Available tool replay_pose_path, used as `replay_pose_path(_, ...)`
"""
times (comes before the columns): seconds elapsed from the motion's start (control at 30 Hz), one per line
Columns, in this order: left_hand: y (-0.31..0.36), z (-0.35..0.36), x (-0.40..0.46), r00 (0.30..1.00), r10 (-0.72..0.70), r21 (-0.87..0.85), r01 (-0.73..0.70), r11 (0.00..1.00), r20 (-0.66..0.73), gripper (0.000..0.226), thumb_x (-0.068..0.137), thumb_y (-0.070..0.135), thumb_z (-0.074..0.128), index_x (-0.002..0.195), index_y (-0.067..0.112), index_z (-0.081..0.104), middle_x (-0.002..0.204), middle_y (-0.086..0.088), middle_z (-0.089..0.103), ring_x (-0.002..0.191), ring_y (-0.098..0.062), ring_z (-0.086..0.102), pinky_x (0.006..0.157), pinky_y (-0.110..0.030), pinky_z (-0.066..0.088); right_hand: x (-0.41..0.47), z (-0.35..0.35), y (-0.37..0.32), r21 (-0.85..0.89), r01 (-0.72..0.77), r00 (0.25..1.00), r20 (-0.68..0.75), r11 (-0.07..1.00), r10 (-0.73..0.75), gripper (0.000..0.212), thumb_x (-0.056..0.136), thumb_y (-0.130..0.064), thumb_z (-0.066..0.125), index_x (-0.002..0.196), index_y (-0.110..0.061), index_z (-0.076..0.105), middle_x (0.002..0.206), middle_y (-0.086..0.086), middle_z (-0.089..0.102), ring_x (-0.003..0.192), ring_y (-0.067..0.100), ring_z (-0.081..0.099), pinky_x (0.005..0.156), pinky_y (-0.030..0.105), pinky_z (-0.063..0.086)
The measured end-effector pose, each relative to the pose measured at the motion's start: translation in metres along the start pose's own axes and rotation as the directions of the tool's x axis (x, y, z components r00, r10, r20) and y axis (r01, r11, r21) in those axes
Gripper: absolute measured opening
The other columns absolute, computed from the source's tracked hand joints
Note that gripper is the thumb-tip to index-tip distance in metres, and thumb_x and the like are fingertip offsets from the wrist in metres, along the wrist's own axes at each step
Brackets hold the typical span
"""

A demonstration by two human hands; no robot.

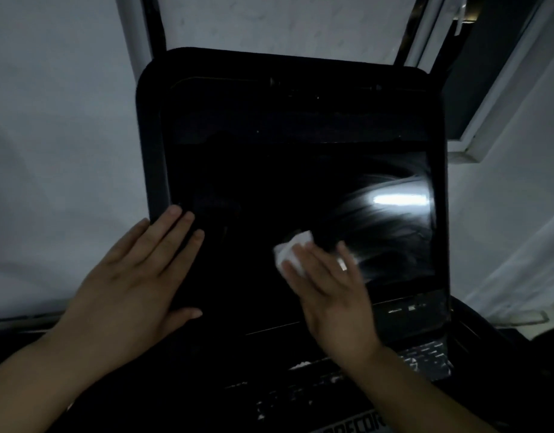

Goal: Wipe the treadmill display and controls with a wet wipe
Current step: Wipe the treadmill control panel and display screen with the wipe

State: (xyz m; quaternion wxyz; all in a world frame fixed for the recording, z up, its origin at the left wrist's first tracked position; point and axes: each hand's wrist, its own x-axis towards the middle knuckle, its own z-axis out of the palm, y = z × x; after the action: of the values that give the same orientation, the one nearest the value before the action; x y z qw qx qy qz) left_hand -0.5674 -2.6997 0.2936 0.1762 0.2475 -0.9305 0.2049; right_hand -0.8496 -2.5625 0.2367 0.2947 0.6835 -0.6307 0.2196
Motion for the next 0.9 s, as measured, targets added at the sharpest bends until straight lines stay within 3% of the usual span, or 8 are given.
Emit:
replay_pose_path(0.13, 0.001, 0.000, 0.001, 0.999, -0.018, 0.019, 0.018, 1.000, 0.027, 0.101, 0.080, 0.065, 0.053, 0.156, 0.002, 0.033, 0.166, -0.020, 0.023, 0.157, -0.033, 0.014, 0.121, -0.055, 0.025, -0.005, -0.018, 0.067, -0.134, -0.284, 0.958, 0.004, 0.949, 0.287, 0.051, 0.087, -0.017, 0.054, 0.137, -0.016, 0.063, 0.142, 0.014, 0.061, 0.131, 0.034, 0.058, 0.112, 0.061, 0.035)
replay_pose_path(0.27, 0.004, -0.002, 0.001, 0.997, -0.055, 0.009, 0.054, 0.998, 0.049, 0.112, 0.073, 0.061, 0.079, 0.156, 0.002, 0.032, 0.166, -0.021, 0.024, 0.157, -0.033, 0.013, 0.122, -0.056, 0.025, -0.005, -0.016, 0.068, -0.105, -0.526, 0.850, -0.095, 0.844, 0.518, 0.049, 0.088, -0.016, 0.044, 0.130, -0.005, 0.066, 0.136, 0.022, 0.063, 0.125, 0.040, 0.061, 0.109, 0.062, 0.040)
replay_pose_path(0.33, 0.006, -0.004, 0.001, 0.996, -0.070, 0.003, 0.070, 0.998, 0.057, 0.115, 0.069, 0.061, 0.081, 0.156, 0.002, 0.033, 0.166, -0.021, 0.024, 0.157, -0.033, 0.012, 0.121, -0.056, 0.026, -0.003, -0.010, 0.035, -0.066, -0.482, 0.875, -0.088, 0.874, 0.476, 0.051, 0.085, -0.015, 0.046, 0.131, -0.006, 0.066, 0.137, 0.021, 0.062, 0.127, 0.040, 0.059, 0.115, 0.060, 0.034)
replay_pose_path(0.47, 0.008, -0.009, 0.002, 0.993, -0.086, 0.007, 0.086, 0.996, 0.081, 0.116, 0.069, 0.061, 0.079, 0.156, 0.002, 0.031, 0.167, -0.020, 0.022, 0.157, -0.032, 0.009, 0.123, -0.055, 0.023, -0.003, 0.010, -0.050, 0.069, -0.186, 0.982, -0.024, 0.980, 0.188, 0.043, 0.095, -0.012, 0.049, 0.135, -0.011, 0.065, 0.145, 0.017, 0.058, 0.137, 0.038, 0.052, 0.117, 0.060, 0.032)
replay_pose_path(0.57, 0.009, -0.011, 0.003, 0.992, -0.101, -0.009, 0.102, 0.995, 0.079, 0.116, 0.067, 0.060, 0.082, 0.155, 0.002, 0.035, 0.166, -0.021, 0.024, 0.157, -0.032, 0.012, 0.122, -0.057, 0.025, -0.007, 0.019, -0.091, 0.149, 0.010, 0.999, -0.042, 0.989, -0.004, 0.033, 0.105, -0.016, 0.046, 0.128, -0.012, 0.070, 0.144, 0.014, 0.061, 0.140, 0.032, 0.050, 0.118, 0.059, 0.033)
replay_pose_path(0.67, 0.009, -0.011, 0.002, 0.991, -0.110, -0.018, 0.112, 0.994, 0.069, 0.116, 0.066, 0.060, 0.083, 0.155, 0.002, 0.035, 0.166, -0.020, 0.024, 0.157, -0.031, 0.011, 0.121, -0.057, 0.025, 0.002, 0.012, -0.075, 0.085, 0.142, 0.990, -0.008, 0.986, -0.141, 0.033, 0.102, -0.014, 0.053, 0.131, -0.015, 0.069, 0.145, 0.009, 0.060, 0.143, 0.027, 0.048, 0.118, 0.060, 0.032)
replay_pose_path(0.8, 0.009, -0.010, 0.002, 0.992, -0.108, -0.006, 0.109, 0.994, 0.057, 0.116, 0.067, 0.061, 0.082, 0.155, 0.003, 0.033, 0.166, -0.020, 0.024, 0.157, -0.032, 0.011, 0.122, -0.057, 0.025, 0.043, 0.000, -0.018, -0.042, -0.037, 0.999, -0.030, 0.998, 0.036, 0.051, 0.087, -0.011, 0.063, 0.138, -0.018, 0.063, 0.147, 0.011, 0.058, 0.139, 0.031, 0.051, 0.119, 0.058, 0.029)
replay_pose_path(0.9, 0.009, -0.010, 0.002, 0.992, -0.111, 0.002, 0.112, 0.994, 0.063, 0.115, 0.069, 0.062, 0.079, 0.156, 0.004, 0.032, 0.167, -0.019, 0.022, 0.157, -0.031, 0.009, 0.123, -0.055, 0.022, 0.079, -0.004, -0.008, -0.035, -0.149, 0.985, -0.099, 0.988, 0.145, 0.045, 0.090, -0.010, 0.059, 0.134, -0.013, 0.065, 0.144, 0.014, 0.059, 0.136, 0.033, 0.053, 0.119, 0.058, 0.031)
